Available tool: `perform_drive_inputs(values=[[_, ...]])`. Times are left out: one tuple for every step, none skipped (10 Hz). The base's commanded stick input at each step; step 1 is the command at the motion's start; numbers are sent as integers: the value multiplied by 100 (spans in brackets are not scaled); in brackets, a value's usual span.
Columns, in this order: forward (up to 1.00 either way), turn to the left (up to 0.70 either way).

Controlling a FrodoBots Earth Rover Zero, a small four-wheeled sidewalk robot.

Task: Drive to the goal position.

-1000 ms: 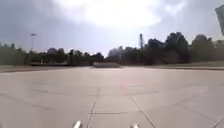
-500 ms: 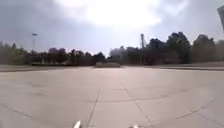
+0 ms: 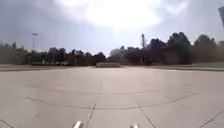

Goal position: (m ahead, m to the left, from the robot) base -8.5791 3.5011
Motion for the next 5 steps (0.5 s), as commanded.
perform_drive_inputs(values=[[70, -1], [70, -1], [70, -1], [70, -1], [70, -1]])
